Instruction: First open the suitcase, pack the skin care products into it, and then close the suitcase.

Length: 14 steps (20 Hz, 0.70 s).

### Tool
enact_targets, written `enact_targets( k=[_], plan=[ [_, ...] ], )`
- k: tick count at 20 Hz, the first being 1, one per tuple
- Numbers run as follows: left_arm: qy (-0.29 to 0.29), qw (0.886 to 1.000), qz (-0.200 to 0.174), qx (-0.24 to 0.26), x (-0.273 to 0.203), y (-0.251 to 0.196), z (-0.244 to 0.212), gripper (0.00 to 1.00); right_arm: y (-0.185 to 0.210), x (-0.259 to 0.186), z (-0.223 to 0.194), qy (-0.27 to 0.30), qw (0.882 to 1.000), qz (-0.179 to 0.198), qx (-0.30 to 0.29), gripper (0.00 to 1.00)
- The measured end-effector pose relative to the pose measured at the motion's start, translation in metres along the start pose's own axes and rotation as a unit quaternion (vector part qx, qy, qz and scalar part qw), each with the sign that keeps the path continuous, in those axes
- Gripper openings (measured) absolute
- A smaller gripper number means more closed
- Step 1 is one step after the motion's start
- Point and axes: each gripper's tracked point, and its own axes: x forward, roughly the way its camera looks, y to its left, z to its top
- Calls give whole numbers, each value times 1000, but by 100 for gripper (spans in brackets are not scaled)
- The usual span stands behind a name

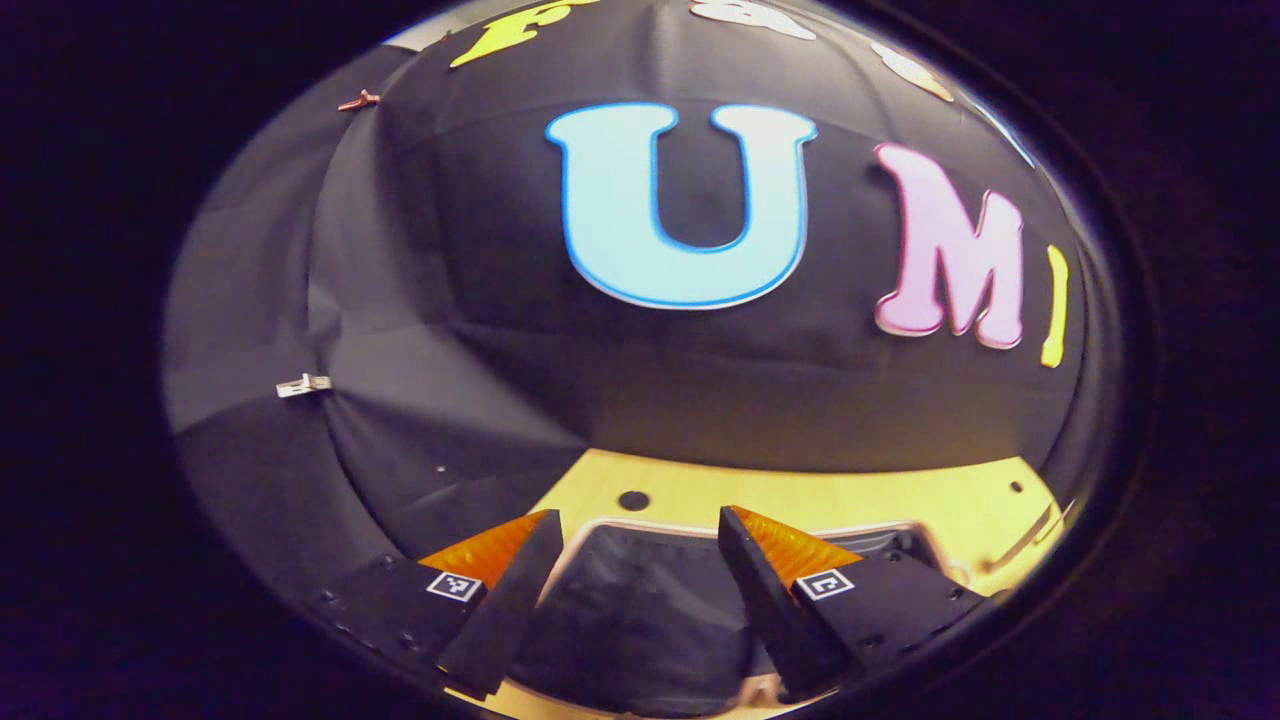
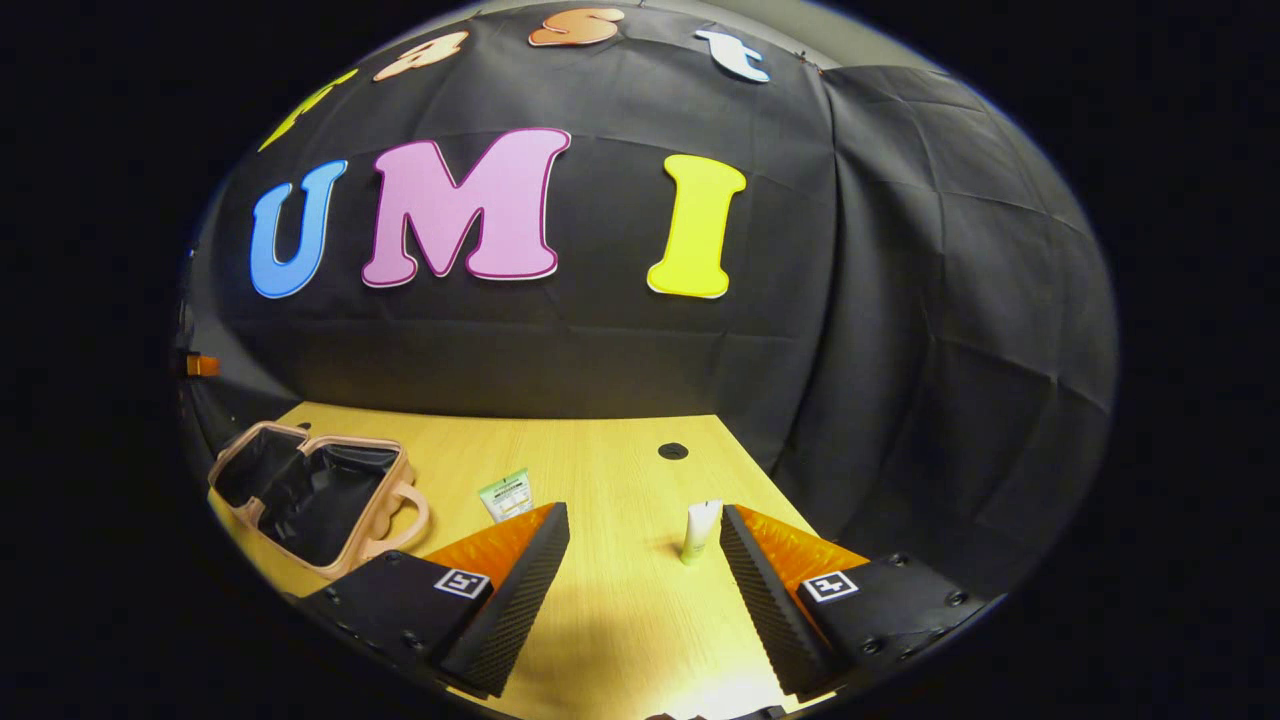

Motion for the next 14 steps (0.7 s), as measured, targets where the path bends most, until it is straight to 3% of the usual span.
enact_targets(
  k=[3,5,9,14],
  plan=[
    [-53,997,-39,32,-51,-75,17,98,-4,-8,10,-8,1000,-4,14,97],
    [-59,995,-70,43,-72,-121,12,98,-11,-13,15,-13,1000,-11,22,96],
    [-38,990,-124,59,-101,-207,-40,98,-22,-17,13,-16,999,-18,42,96],
    [10,976,-203,78,-100,-317,-113,98,-42,-3,-5,-12,998,-29,60,96]
  ],
)
